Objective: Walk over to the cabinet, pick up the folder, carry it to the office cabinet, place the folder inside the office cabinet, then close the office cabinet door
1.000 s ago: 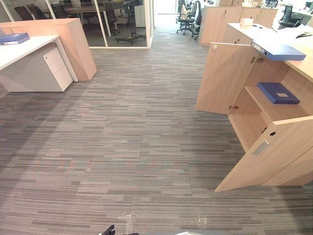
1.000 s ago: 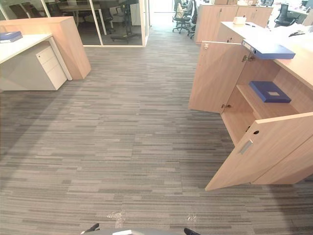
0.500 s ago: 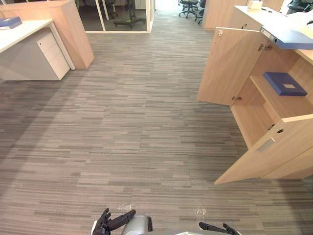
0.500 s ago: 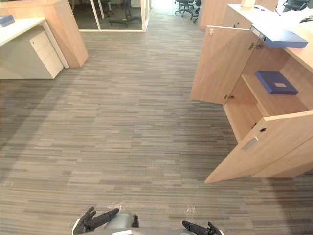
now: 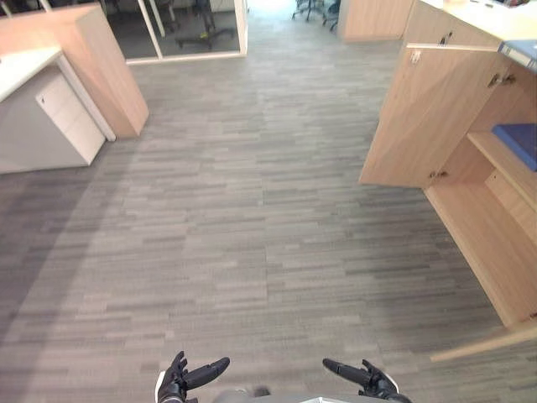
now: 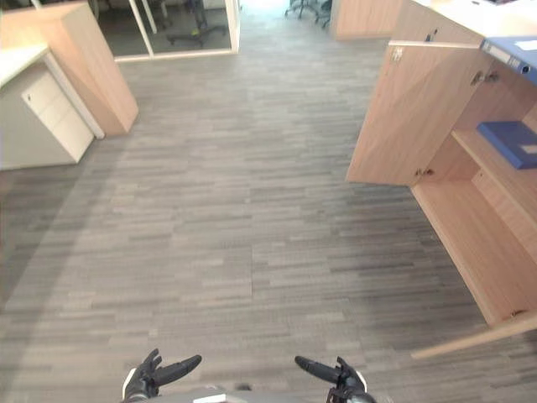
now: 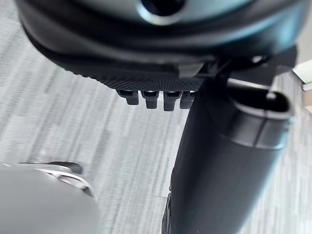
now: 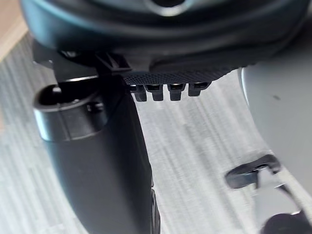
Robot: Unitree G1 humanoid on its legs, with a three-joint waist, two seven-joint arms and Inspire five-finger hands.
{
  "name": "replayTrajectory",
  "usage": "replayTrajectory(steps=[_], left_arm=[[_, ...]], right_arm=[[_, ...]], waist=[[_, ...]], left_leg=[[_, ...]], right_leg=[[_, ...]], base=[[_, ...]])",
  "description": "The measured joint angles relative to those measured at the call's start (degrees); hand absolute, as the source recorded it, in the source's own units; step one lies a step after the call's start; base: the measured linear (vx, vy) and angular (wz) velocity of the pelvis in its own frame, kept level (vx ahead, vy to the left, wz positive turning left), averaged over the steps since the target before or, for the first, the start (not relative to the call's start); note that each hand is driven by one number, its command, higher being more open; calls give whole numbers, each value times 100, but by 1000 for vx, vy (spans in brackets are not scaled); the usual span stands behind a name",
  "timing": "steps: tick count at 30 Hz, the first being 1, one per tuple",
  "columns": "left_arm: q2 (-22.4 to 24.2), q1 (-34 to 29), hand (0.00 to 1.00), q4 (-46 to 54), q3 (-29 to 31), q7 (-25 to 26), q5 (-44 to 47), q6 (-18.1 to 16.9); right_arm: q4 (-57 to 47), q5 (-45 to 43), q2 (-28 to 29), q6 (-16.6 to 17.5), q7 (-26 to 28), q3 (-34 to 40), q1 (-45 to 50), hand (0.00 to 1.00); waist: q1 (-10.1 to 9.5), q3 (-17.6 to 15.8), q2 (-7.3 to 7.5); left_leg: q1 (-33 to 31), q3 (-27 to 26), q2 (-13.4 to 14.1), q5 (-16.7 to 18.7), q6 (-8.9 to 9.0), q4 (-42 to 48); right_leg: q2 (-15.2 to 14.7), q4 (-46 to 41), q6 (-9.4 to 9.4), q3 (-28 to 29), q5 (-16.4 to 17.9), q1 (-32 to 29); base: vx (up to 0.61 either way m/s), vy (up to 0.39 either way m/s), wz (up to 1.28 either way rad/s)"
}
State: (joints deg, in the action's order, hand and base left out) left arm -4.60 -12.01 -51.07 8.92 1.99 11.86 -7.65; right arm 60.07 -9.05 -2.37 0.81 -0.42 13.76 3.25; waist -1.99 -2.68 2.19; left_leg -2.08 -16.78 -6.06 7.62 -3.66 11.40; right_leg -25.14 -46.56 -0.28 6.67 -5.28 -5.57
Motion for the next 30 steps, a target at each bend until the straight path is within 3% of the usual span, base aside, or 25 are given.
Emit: replayTrajectory(steps=[1,2,5,7,9,11,12,13,14,17,18,19,20,21,23,27,30], left_arm=[[2,14,100,5,-68,7,17,-2],[38,28,100,2,-169,7,12,-3],[73,121,100,-170,-188,15,1,11],[91,251,100,-333,-169,50,-14,72],[121,311,100,-319,-149,60,-25,69],[157,333,100,-308,-125,69,-28,69],[115,361,100,-342,-75,62,-58,85],[233,336,100,-426,-8,85,-110,97],[280,347,100,-440,38,77,-134,111],[401,434,100,-429,169,-15,-430,165],[404,444,100,-382,339,-49,-485,167],[487,381,100,-278,567,-63,-476,166],[515,338,100,-242,639,-59,-461,165],[535,323,100,-192,806,-80,-445,170],[548,326,100,-126,981,-71,-400,171],[683,315,100,80,1310,40,-324,141],[848,380,100,114,1515,125,-102,130]], right_arm=[[-95,1,1,-1,4,-14,-5,100],[-305,6,-2,60,-27,-164,-27,100],[-496,4,62,135,-22,-336,-52,100],[-664,2,143,189,-15,-382,-157,100],[-800,-1,183,192,-33,-383,-146,100],[-810,-4,181,189,-40,-374,-119,100],[-735,-3,200,175,-81,-372,-113,100],[-728,-30,101,176,-59,-360,-106,100],[-688,-79,79,175,-41,-349,-111,100],[-504,-271,45,82,24,-85,-15,100],[-536,-407,22,47,37,-77,117,100],[-551,-498,-5,51,39,-76,202,100],[-547,-510,-18,52,39,-76,219,100],[-520,-514,-14,47,41,-83,221,100],[-508,-511,0,37,43,-119,237,100],[-410,-504,-58,-46,45,-302,251,100],[-387,-497,-91,-75,41,-637,155,100]], waist=[[55,23,38],[168,35,55],[272,-97,72],[321,-398,35],[374,-538,26],[389,-585,24],[324,-634,143],[319,-583,-112],[326,-584,-163],[428,-620,-309],[432,-631,-338],[408,-647,-383],[392,-632,-413],[383,-627,-423],[367,-657,-358],[189,-618,-284],[26,-630,-245]], left_leg=[[205,5,-106,0,0,-156],[725,49,-245,2,2,-567],[1090,170,-184,8,13,-656],[1487,199,4,69,37,-662],[1749,204,105,237,39,-739],[2033,222,161,662,172,-990],[2261,250,106,798,273,-1067],[2292,210,332,823,324,-1004],[2266,204,399,823,324,-895],[1749,201,895,946,535,624],[1268,219,1236,822,670,2020],[738,329,1589,384,879,3401],[504,366,1736,343,949,3984],[109,399,1960,335,971,4879],[-361,410,2083,351,944,5489],[-1173,426,1904,507,767,4787],[-1299,1304,1377,628,796,2713]], right_leg=[[-115,-562,-258,-177,16,-270],[-248,-1487,-382,-755,321,-868],[135,-1581,-125,-1162,1126,-1347],[820,-833,37,-1652,1664,-1570],[1101,67,65,-2210,1665,-1646],[1228,959,-39,-2770,1496,-1643],[1281,1127,-576,-2828,1251,-1617],[1491,1217,-556,-2924,1391,-1529],[1555,1239,-533,-2952,1477,-1506],[1927,1628,-527,-3098,1700,-1048],[2144,1919,-553,-3096,1726,-731],[2389,2130,-623,-2996,1775,-426],[2504,2177,-635,-2932,1818,-330],[2662,2245,-652,-2776,1917,-133],[2781,2420,-633,-2520,2008,217],[2790,2874,-570,-1851,2006,819],[2724,3080,-404,-1243,2046,1190]], base=[[447,309,14],[354,198,14],[312,72,5],[320,-105,4],[280,-149,38],[255,-167,43],[311,-211,2],[342,-221,-11],[385,-234,-11],[387,-242,3],[371,-245,-35],[356,-229,-52],[328,-173,-75],[323,-114,-62],[414,-80,-71],[331,18,-84],[429,167,-102]])
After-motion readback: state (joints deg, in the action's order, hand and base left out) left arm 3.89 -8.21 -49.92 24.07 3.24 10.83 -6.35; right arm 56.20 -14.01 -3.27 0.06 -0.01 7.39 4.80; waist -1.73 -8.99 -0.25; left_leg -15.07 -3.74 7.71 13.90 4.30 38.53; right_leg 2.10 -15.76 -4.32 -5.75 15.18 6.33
